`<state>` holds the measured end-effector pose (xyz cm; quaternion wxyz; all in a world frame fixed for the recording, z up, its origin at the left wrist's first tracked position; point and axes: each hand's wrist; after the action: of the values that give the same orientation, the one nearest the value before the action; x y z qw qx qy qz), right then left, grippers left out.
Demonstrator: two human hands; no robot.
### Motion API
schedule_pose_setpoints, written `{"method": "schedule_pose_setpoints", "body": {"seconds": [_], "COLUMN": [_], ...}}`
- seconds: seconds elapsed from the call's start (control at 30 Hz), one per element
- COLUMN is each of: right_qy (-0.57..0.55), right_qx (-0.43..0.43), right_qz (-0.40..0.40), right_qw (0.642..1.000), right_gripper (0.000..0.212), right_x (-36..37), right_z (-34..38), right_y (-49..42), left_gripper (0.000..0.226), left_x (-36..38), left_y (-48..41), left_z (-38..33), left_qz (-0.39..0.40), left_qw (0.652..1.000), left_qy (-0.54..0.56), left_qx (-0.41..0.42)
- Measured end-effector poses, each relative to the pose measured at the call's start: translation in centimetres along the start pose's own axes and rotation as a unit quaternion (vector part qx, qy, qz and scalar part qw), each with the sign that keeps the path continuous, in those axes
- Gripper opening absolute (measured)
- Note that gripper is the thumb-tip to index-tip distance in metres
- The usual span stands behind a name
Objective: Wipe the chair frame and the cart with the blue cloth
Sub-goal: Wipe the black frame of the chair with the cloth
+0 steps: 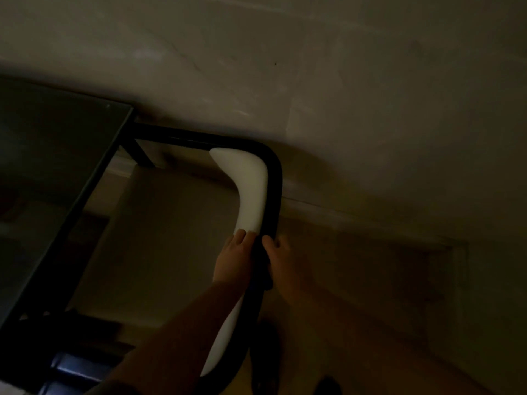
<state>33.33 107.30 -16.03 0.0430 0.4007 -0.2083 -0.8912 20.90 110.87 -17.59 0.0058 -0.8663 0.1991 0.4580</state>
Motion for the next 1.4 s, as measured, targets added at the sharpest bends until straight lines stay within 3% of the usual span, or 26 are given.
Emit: {"method": "schedule_pose_setpoints", "body": {"seconds": [0.17, 0.47, 0.63, 0.8, 1.07, 1.23, 1.3, 1.4], "right_qy": [0.202, 0.172, 0.089, 0.02, -0.036, -0.101, -0.117, -0.143], "right_qx": [-0.08, -0.094, -0.061, -0.004, 0.137, 0.247, 0.279, 0.324], "right_qz": [-0.008, 0.053, 0.056, 0.047, -0.115, -0.263, -0.317, -0.357], "right_qw": [0.976, 0.979, 0.993, 0.999, 0.983, 0.927, 0.899, 0.864], "right_gripper": [0.041, 0.047, 0.047, 0.063, 0.066, 0.055, 0.043, 0.036], "right_x": [3.6, 7.6, 6.8, 2.3, -7.5, -10.7, -11.2, -10.8], "right_z": [-0.7, -1.3, -2.3, -8.1, -23.1, -30.2, -31.7, -33.4], "right_y": [6.2, 14.7, 17.5, 22.1, 37.4, 49.2, 52.9, 58.0], "left_gripper": [0.033, 0.021, 0.015, 0.012, 0.013, 0.016, 0.011, 0.023], "left_x": [0.2, 1.6, 2.1, 3.0, 10.8, 16.2, 17.3, 20.1], "left_y": [7.1, 18.0, 21.3, 21.4, 24.4, 29.6, 31.1, 33.0], "left_z": [1.2, 1.8, -0.5, -6.1, -25.4, -37.1, -40.4, -44.7], "left_qz": [0.017, 0.015, 0.036, 0.081, 0.209, 0.294, 0.295, 0.302], "left_qw": [0.999, 0.998, 0.993, 0.996, 0.964, 0.91, 0.888, 0.839], "left_qy": [0.016, 0.011, -0.015, -0.009, 0.003, 0.002, 0.018, -0.014], "left_qx": [-0.03, -0.064, -0.113, -0.032, 0.163, 0.293, 0.352, 0.453]}}
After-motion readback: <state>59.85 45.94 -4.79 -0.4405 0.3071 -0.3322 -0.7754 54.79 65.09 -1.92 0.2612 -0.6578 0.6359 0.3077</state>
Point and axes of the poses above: each hand's wrist, its own y-axis away from the middle knuckle, its own x-axis out of the palm, z = x × y, and after that the axes turned 5 degrees about y, right-handed
